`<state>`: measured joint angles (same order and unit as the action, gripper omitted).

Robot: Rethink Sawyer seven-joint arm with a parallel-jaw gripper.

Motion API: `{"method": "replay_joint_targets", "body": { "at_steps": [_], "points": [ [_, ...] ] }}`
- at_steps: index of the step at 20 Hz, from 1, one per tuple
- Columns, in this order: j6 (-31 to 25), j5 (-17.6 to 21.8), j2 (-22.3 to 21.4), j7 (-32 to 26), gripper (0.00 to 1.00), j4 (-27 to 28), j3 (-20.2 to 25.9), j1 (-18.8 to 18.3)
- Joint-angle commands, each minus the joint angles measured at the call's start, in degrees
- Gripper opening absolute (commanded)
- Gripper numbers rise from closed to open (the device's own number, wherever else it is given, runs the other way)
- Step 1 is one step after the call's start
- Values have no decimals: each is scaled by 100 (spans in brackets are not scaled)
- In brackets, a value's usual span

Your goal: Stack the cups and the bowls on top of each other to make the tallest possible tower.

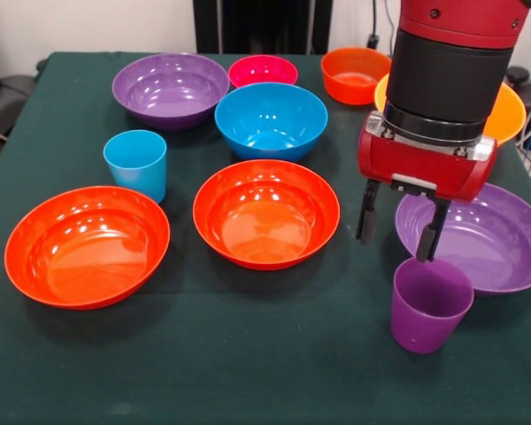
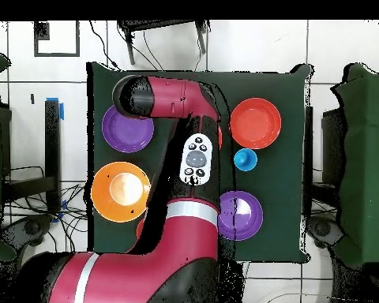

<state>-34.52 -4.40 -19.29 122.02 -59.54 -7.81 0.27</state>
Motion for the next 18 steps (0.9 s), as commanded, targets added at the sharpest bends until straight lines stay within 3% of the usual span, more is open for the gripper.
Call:
{"method": "replay_joint_targets", "body": {
  "at_steps": [1, 18],
  "points": [
    [387, 231, 193, 404, 100, -633, 318, -45],
    [956, 97, 406, 728, 100, -644, 243, 94]
  ]
}}
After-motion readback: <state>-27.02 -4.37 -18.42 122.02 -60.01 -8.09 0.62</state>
